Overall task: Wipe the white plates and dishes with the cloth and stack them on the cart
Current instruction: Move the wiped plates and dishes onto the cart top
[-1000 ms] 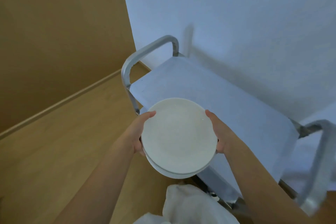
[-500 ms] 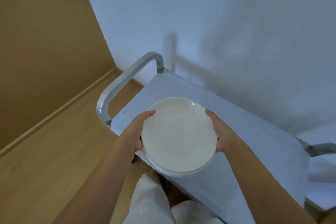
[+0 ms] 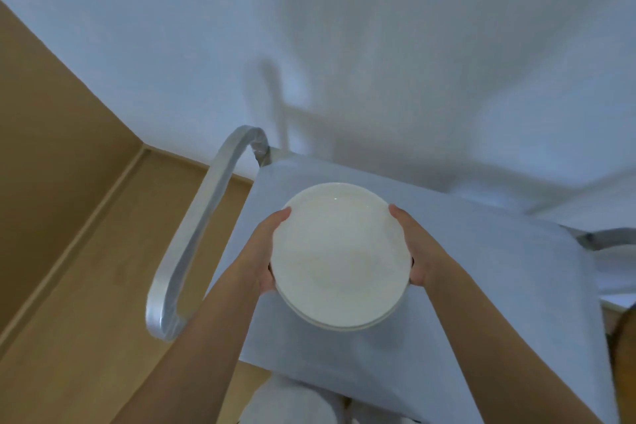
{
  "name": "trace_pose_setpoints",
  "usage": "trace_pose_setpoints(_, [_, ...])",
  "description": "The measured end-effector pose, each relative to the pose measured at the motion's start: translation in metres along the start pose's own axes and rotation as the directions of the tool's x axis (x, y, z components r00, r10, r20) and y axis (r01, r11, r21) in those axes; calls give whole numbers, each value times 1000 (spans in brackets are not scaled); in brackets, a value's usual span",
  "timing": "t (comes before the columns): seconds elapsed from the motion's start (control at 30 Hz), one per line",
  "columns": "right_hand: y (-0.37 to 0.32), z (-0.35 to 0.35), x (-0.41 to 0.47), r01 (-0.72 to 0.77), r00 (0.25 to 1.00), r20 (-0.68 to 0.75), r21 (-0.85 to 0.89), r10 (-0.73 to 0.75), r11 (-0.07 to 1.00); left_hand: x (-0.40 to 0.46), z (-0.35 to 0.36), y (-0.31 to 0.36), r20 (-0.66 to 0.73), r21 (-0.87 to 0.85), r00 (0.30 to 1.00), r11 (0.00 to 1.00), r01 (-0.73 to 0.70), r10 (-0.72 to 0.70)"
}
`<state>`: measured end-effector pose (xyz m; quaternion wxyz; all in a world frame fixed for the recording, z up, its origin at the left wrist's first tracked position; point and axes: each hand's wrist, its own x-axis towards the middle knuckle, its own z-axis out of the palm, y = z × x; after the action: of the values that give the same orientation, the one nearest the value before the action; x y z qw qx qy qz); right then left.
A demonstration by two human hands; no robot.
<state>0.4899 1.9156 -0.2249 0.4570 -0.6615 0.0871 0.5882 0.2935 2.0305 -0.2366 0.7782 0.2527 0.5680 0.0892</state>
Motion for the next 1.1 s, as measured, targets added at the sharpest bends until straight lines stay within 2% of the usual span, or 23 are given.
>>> trace_pose_setpoints(0.23, [5,-7,18,19,1000,-11,116,-18,993,15,13,11,49,47,998,999,26,-28])
trace_pose_setpoints(0.53, [16,-10,19,68,997,-55,113,-62,991,16,11,2,77,79,993,993,-91,85])
trace_pose_setpoints(0.63, [16,-14,12,71,994,-92,91,-63,993,12,12,-1,45,108,997,991,-73,69])
trace_pose_setpoints(0.7, [14,-15,7,65,989,-133,40,-59,997,11,15,4,-42,192,989,973,-131,142])
trace_pose_setpoints(0.77, [14,-19,3,95,978,-184,-11,-95,995,11,22,10,-109,362,945,898,-251,309])
trace_pose_setpoints(0.83, [14,-24,-3,153,972,-176,-17,-154,988,9,33,15,-82,476,883,797,-372,462])
trace_pose_setpoints(0.9, [15,-30,-12,195,963,-187,-7,-193,981,5,45,16,-37,574,845,704,-419,534])
trace_pose_setpoints(0.97, [20,-41,-22,232,938,-249,-63,-240,971,-3,60,10,32,693,797,561,-452,603])
trace_pose_setpoints(1.1, [32,-73,-44,328,842,-332,-311,-426,892,-22,95,-14,255,817,720,254,-517,645])
